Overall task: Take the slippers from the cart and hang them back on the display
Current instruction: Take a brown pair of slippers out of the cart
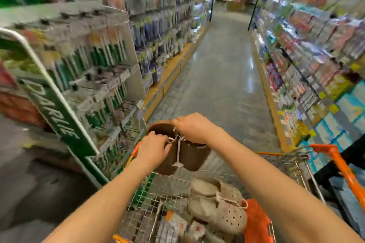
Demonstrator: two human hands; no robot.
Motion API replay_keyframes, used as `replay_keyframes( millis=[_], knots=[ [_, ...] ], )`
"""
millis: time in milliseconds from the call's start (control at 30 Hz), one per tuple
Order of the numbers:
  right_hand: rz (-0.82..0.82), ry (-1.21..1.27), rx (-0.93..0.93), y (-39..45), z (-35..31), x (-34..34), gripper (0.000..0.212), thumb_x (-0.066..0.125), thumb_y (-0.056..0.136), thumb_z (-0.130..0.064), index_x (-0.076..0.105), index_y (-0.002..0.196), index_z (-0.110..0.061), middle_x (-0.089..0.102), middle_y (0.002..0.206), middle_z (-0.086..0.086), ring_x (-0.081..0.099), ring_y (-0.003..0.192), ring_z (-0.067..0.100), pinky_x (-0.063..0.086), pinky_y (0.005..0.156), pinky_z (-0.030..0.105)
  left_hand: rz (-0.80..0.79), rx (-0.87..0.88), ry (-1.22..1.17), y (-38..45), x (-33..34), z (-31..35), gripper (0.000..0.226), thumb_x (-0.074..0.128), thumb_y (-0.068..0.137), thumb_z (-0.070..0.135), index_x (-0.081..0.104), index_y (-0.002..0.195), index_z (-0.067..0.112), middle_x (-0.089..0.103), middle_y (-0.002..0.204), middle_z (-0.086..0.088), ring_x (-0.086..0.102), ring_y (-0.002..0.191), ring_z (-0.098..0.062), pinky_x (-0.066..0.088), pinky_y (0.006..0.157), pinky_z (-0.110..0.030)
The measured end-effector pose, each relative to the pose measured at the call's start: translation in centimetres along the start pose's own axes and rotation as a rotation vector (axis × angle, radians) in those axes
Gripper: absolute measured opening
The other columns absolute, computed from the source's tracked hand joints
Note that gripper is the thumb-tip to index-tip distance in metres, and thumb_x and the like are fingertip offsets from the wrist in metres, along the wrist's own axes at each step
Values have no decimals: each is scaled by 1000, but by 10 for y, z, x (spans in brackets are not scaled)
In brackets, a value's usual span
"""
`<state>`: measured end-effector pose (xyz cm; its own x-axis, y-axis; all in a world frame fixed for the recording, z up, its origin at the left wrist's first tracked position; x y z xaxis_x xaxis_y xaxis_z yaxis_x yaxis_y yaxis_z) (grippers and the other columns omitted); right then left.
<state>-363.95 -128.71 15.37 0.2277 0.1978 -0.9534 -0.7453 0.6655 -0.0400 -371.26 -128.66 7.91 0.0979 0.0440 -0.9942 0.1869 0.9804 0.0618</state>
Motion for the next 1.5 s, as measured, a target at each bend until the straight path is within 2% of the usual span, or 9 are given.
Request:
replay_keyframes(
  millis=[233, 600, 733, 867, 1033, 1167, 1267, 1367, 1500],
  knots=[
    [266, -22, -258, 106, -121, -120, 27, 37, 96, -11, 45, 121, -4, 52, 119, 12, 57, 106, 29, 43, 69, 39, 283, -228, 61, -96, -103, -159, 30, 50, 90, 39, 67, 106, 20, 69, 102, -4, 51, 106, -29, 41, 86, -38],
    [606, 93, -753, 196, -428, -277, 19, 42, 92, -6, 51, 108, -7, 57, 103, 12, 59, 92, 31, 42, 61, 37, 485, -796, 172, -382, -202, -375, 27, 52, 91, 32, 66, 100, 10, 68, 102, -8, 56, 104, -27, 38, 88, -36],
    [713, 150, -940, 193, -544, -323, 23, 41, 93, -7, 49, 114, -7, 55, 109, 12, 58, 97, 31, 34, 59, 36, 575, -1007, 243, -502, -218, -411, 18, 57, 87, 24, 65, 87, 8, 68, 90, -12, 59, 94, -33, 38, 85, -39],
    [791, 288, -1174, 177, -651, -367, 30, 50, 88, -6, 49, 118, -6, 55, 110, 15, 58, 93, 36, 32, 60, 37, 671, -1248, 333, -614, -234, -418, 20, 50, 90, 30, 63, 87, 15, 66, 90, -3, 57, 94, -25, 29, 86, -35],
    [822, 487, -1538, 123, -784, -410, 30, 61, 69, 10, 52, 94, -3, 54, 84, 18, 59, 59, 38, 36, 42, 33, 846, -1568, 472, -742, -247, -389, 26, 48, 91, 35, 64, 79, 18, 64, 78, 2, 57, 83, -22, 23, 81, -29],
    [681, 758, -1832, 66, -859, -435, 14, 56, 82, 3, 56, 95, -1, 57, 93, 17, 60, 78, 38, 50, 64, 46, 862, -1902, 521, -824, -242, -362, 26, 46, 95, 37, 64, 91, 20, 64, 91, 6, 54, 96, -16, 20, 87, -24],
    [491, 939, -1966, 40, -893, -446, 7, 55, 87, -3, 60, 92, 0, 60, 89, 17, 58, 85, 34, 42, 73, 39, 853, -2063, 569, -856, -241, -343, 29, 39, 95, 40, 61, 86, 23, 64, 88, 6, 55, 95, -17, 21, 86, -26],
    [353, 1082, -2061, 15, -917, -458, 12, 61, 88, -11, 65, 94, -2, 67, 91, 15, 62, 87, 30, 46, 77, 37, 814, -2193, 642, -875, -246, -323, 34, 33, 87, 42, 60, 81, 22, 66, 84, 2, 58, 90, -22, 23, 82, -31],
    [48, 1228, -2083, -29, -946, -464, 14, 66, 84, -12, 69, 91, 0, 70, 88, 16, 60, 79, 22, 39, 70, 24, 938, -2328, 697, -894, -243, -282, 33, 41, 87, 39, 63, 78, 16, 68, 82, -1, 60, 87, -25, 28, 80, -33]
  ],
)
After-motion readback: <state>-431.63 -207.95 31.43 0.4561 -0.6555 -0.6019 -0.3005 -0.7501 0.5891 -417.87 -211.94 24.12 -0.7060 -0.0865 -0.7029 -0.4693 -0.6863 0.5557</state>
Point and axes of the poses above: each hand's wrist, its own y-axis towards the middle knuckle, its own x-axis out of the palm, z = x × y, the point moved 8 cm from there along y, towards the middle knuckle
